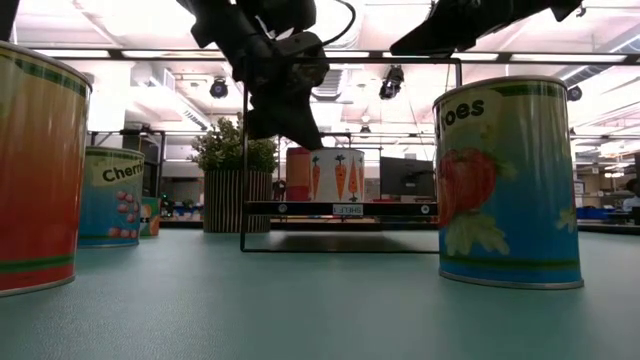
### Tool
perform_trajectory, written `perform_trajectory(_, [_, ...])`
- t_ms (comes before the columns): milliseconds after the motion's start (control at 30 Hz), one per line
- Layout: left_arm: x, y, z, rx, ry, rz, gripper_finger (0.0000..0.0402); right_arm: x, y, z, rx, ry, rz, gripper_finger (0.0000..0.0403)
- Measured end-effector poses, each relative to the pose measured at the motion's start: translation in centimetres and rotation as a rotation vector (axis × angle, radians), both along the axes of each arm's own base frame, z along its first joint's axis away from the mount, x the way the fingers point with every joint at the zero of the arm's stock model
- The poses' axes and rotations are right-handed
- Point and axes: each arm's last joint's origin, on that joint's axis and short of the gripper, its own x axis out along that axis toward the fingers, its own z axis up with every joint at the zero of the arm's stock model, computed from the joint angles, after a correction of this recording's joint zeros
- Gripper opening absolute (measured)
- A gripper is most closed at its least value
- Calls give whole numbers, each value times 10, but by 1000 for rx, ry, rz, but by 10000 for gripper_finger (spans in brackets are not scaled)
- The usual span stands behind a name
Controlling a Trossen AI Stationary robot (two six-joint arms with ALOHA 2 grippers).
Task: Pick and place cans onto a shelf
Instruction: Put the canned carrots on the shelf
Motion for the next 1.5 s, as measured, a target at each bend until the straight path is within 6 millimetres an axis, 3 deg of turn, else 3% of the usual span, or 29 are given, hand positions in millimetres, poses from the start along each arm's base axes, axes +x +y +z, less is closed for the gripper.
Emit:
perform_trajectory(133, [0, 0, 0, -3, 0, 1, 0, 0, 0, 0, 0, 0, 0, 9])
perform_trajectory(567, [-1, 10, 0, -254, -11, 79, 0, 0, 0, 0, 8, -1, -2, 9])
perform_trajectory(767, [-1, 13, 9, -231, -66, 94, 0, 0, 0, -1, 8, 7, -2, 9])
perform_trajectory(1033, [2, 13, 4, -190, -56, 50, 0, 0, 0, -1, 42, 9, -25, 9])
perform_trajectory(1233, [-11, 10, 42, -80, -167, -39, 0, -6, -12, -14, 209, 127, -230, 9])
perform_trajectory(1367, [-27, 1, 65, 74, -204, -57, 0, -7, -24, -29, 395, 215, -385, 9])
perform_trajectory(1500, [-43, -12, 91, 221, -272, -78, 0, 0, -31, -41, 688, 279, -409, 9])
